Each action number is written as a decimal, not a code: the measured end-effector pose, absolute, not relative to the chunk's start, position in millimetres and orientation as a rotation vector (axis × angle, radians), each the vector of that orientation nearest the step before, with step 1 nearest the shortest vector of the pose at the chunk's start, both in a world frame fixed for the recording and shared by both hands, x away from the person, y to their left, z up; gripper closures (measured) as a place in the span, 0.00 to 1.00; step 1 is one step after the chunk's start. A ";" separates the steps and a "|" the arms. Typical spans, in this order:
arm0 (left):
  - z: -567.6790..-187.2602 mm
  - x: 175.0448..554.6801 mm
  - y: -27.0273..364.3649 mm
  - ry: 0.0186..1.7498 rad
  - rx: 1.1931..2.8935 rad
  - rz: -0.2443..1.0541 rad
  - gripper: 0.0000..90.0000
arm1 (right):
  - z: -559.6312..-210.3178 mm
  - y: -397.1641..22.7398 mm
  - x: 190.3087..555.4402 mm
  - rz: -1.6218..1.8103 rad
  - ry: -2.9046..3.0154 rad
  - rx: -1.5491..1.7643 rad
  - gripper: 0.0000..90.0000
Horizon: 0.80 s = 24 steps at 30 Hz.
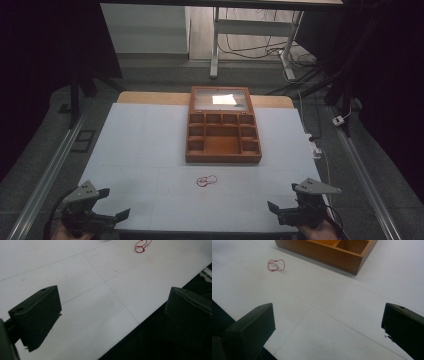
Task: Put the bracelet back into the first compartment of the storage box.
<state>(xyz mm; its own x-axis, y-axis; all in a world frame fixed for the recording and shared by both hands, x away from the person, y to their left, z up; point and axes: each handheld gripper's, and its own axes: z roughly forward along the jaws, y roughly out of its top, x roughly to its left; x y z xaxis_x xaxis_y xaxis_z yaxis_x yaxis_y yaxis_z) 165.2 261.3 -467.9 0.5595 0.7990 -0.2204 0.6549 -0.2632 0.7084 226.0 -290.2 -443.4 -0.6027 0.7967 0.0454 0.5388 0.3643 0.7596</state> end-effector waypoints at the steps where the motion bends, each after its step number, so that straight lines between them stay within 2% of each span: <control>1: -467.9 165.2 260.6 1.164 2.010 0.236 0.01 | -443.4 -290.2 226.0 1.092 2.300 1.174 0.00; 24: -468.5 166.4 254.7 1.160 2.054 0.255 0.01 | -443.9 -287.5 227.3 1.091 2.369 1.136 0.00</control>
